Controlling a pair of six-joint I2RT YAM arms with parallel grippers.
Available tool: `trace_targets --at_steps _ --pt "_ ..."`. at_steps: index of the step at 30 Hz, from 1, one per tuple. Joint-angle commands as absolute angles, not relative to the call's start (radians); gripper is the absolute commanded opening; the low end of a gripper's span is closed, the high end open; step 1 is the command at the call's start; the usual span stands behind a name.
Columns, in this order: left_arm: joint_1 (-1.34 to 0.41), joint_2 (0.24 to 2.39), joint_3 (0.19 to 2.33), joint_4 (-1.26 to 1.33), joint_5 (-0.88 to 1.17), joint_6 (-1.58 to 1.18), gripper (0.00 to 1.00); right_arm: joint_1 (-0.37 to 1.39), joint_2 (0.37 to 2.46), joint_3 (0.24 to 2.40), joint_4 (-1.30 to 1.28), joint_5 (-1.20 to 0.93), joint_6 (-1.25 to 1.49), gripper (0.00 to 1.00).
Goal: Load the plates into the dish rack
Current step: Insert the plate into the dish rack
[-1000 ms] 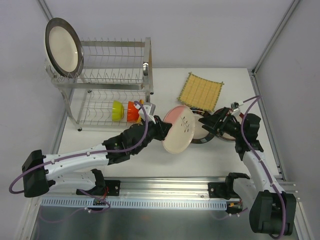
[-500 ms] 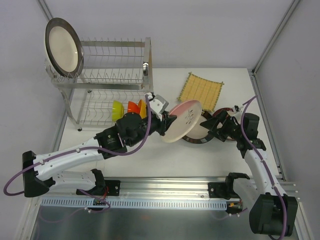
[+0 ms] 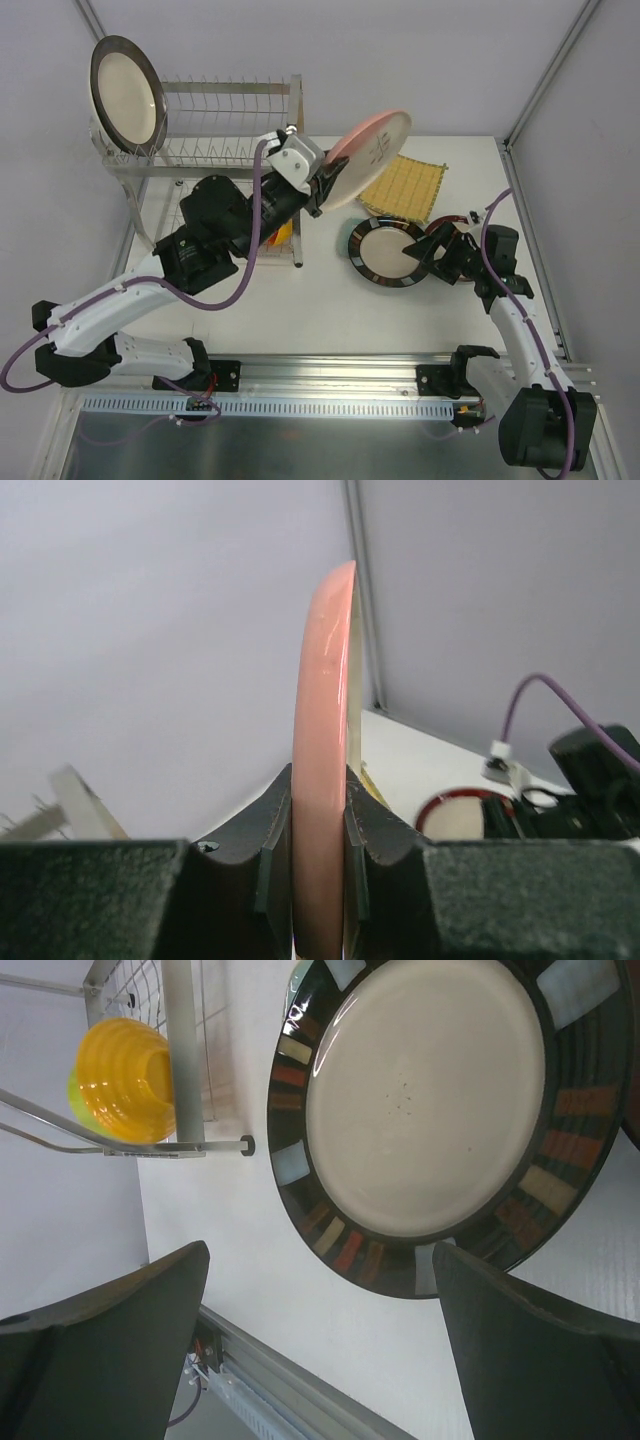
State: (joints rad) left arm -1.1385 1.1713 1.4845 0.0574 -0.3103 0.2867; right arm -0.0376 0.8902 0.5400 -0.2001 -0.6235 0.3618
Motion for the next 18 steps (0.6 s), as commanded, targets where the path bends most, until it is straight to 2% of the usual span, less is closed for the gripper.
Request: trace_targets --at_steps 1,8,18 --pt "-1.111 1.198 1.643 0.203 -0.386 0.471 0.0 -0.035 0.9 0.584 -0.216 -0.615 0.333 1.0" --pt "-0.922 1.27 1.856 0.124 -0.391 0.495 0.0 -0.035 0.92 0.589 -0.215 -0.627 0.327 1.0" --pt "-0.714 1.258 1.963 0.091 -0.439 0.658 0.0 -0.023 0.96 0.592 -0.209 -0.657 0.324 1.0"
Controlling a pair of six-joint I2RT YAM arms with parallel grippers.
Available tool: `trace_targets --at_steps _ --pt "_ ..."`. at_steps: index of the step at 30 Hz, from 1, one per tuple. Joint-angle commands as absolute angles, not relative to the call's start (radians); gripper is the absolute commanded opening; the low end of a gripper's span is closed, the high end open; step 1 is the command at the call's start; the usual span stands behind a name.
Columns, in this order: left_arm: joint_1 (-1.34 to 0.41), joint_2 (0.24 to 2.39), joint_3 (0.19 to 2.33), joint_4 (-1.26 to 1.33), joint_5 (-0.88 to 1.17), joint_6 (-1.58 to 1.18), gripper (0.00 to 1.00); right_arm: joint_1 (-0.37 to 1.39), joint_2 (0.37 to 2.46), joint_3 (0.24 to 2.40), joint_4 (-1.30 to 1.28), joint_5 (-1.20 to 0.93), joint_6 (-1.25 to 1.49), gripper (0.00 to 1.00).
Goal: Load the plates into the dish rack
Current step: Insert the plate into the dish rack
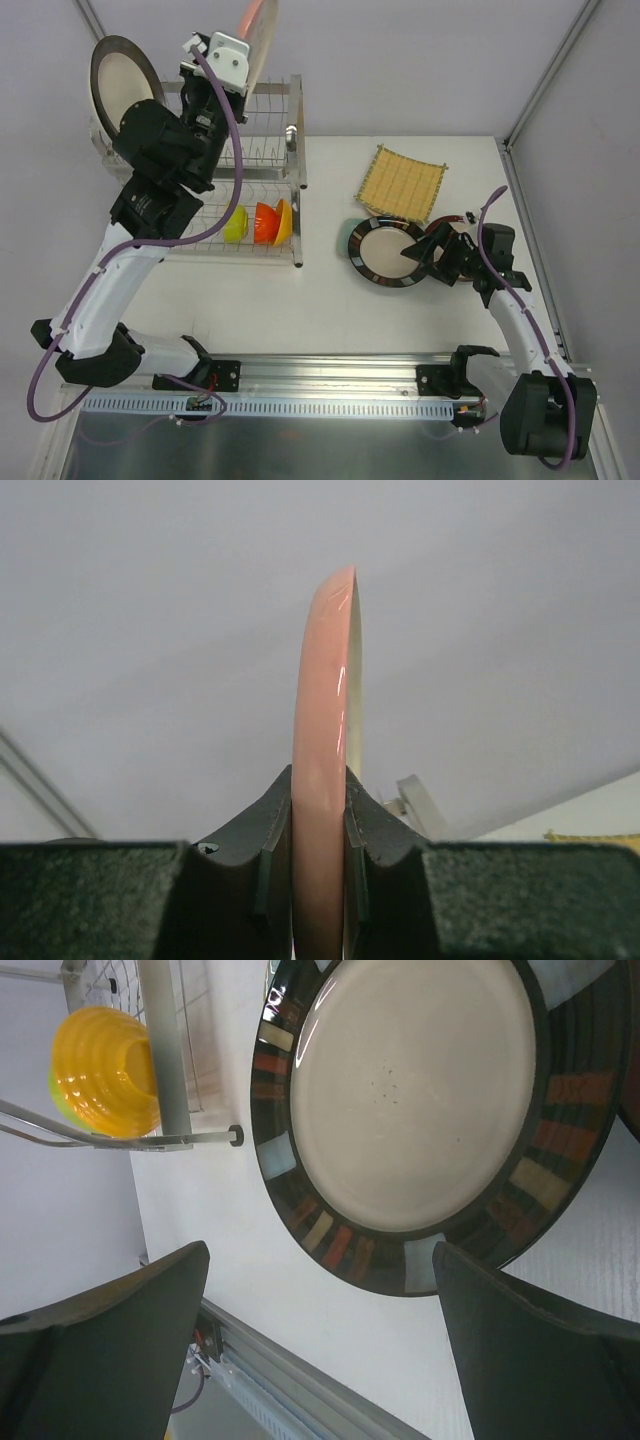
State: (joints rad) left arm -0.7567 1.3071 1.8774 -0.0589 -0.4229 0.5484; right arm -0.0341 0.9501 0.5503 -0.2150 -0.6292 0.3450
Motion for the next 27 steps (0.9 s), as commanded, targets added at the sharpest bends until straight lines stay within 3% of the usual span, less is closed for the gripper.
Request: trace_targets --at_steps 1,11,20,27 --pt "-0.7 1.249 1.967 0.089 -0.442 0.667 0.0 -0.021 0.963 0.594 -0.209 -0.66 0.321 1.0" --pt "-0.471 1.195 1.925 0.005 -0.446 0.663 0.0 -0.008 0.989 0.595 -0.21 -0.663 0.308 1.0" --pt "-0.164 1.181 1.865 -0.143 -0.276 0.45 0.0 -0.002 1.008 0.592 -0.203 -0.663 0.307 1.0" --pt "-0.026 1.187 1.824 -0.155 -0.105 0.358 0.0 -0.002 1.011 0.591 -0.201 -0.664 0.305 1.0"
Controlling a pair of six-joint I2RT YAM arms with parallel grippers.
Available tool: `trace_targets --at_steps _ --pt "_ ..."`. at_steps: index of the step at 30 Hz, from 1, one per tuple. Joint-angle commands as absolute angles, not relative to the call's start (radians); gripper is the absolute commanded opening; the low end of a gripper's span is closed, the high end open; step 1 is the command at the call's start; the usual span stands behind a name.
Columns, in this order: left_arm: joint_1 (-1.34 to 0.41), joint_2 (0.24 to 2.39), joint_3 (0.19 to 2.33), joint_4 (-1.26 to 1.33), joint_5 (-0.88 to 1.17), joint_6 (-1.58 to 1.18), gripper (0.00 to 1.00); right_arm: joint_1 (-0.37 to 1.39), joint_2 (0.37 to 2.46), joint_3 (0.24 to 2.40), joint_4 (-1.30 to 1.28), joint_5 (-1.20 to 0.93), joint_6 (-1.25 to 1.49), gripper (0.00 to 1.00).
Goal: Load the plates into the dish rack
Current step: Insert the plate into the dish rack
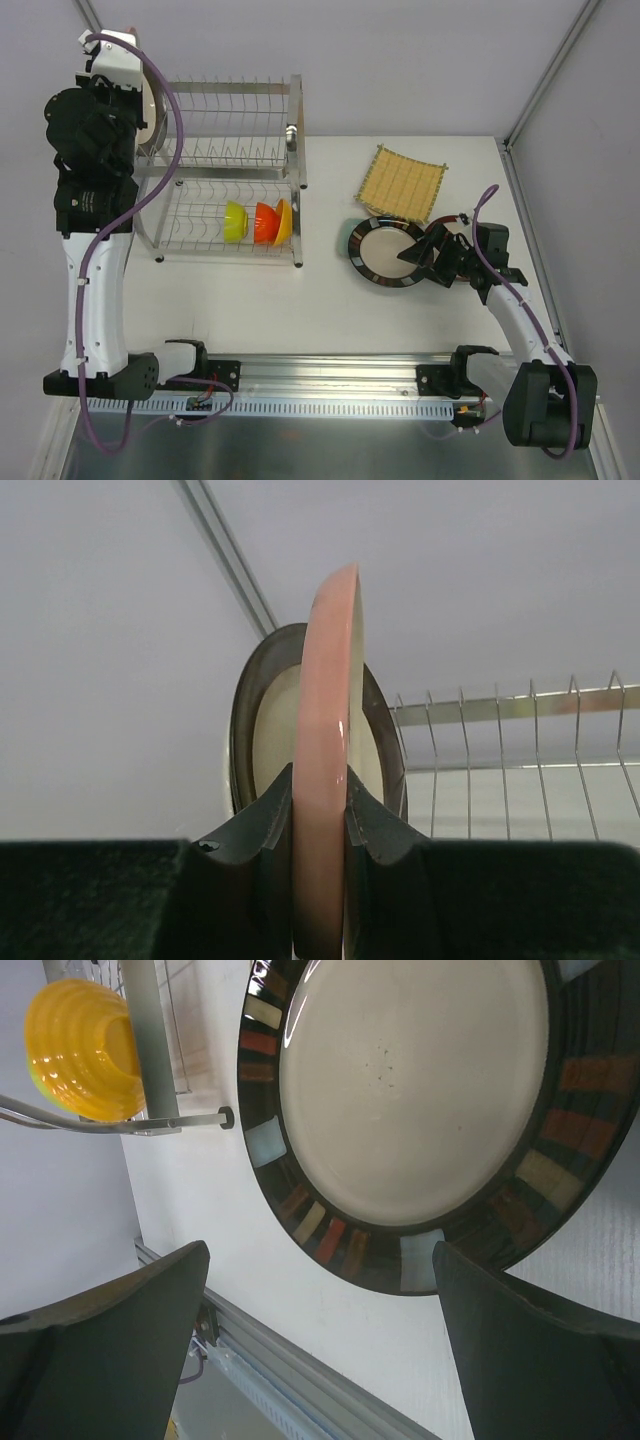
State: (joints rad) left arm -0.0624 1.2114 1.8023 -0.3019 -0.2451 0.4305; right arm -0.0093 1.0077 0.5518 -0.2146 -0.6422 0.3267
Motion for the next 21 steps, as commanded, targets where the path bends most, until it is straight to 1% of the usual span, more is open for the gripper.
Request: trace_targets --at_steps 1,6,21 --pt "-0.012 1.189 1.821 -0.156 -0.071 0.338 0.0 -0.002 1.011 0.591 -0.201 -0.664 0.305 1.0" --pt "0.028 1.187 1.819 -0.152 -0.038 0.307 0.0 -0.002 1.015 0.586 -0.198 -0.666 0.305 1.0" --pt "0.028 1.227 1.852 -0.101 0.032 0.273 0.0 -0.002 1.012 0.584 -0.19 -0.672 0.307 0.99"
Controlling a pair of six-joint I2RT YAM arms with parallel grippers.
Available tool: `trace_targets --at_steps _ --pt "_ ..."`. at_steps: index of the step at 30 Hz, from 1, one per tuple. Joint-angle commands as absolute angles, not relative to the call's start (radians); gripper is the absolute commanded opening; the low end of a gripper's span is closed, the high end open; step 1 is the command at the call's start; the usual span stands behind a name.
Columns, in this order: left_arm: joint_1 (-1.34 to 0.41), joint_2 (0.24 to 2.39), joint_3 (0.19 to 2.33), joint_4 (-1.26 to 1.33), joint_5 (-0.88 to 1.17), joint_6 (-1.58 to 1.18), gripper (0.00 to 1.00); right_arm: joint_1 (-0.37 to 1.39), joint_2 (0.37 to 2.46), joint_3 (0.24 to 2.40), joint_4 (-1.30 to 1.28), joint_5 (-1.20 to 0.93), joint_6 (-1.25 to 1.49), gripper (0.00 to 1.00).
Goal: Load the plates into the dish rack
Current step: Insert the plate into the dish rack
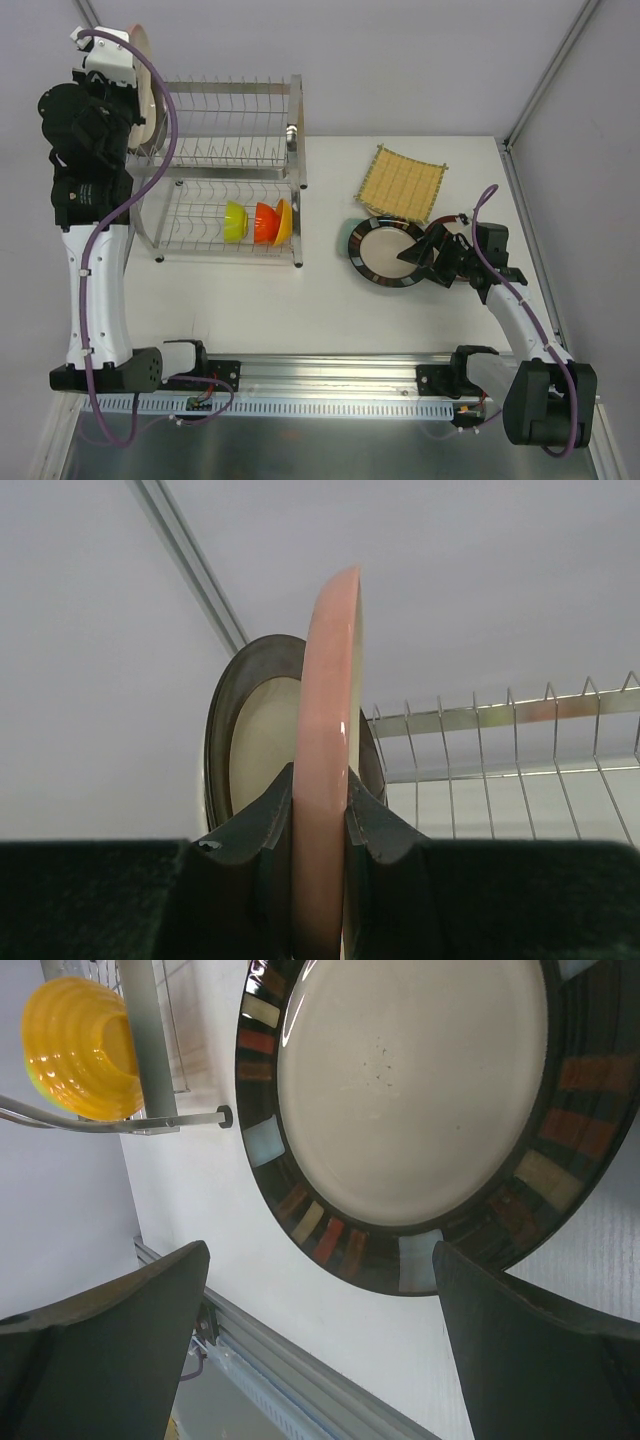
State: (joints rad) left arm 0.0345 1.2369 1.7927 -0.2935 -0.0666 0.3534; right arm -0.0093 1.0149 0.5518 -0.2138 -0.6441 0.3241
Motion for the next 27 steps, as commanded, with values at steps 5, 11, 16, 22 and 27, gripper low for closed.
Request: trace_targets --at_steps 5,11,16,22,27 --pt "0.026 1.244 1.868 -0.072 0.064 0.261 0.0 -0.002 1.011 0.583 -0.189 -0.673 0.305 1.0" --pt "0.028 1.252 1.852 -0.063 0.055 0.267 0.0 -0.002 1.012 0.578 -0.183 -0.675 0.308 1.0" --pt "0.028 1.233 1.786 -0.061 0.011 0.311 0.0 -0.002 1.014 0.577 -0.179 -0.676 0.31 1.0" --pt "0.028 1.23 1.775 -0.063 -0.051 0.341 0.0 -0.002 1.015 0.572 -0.169 -0.681 0.314 0.99" --pt "0.028 1.239 1.767 -0.057 -0.075 0.354 0.0 0.015 1.012 0.571 -0.167 -0.684 0.314 1.0"
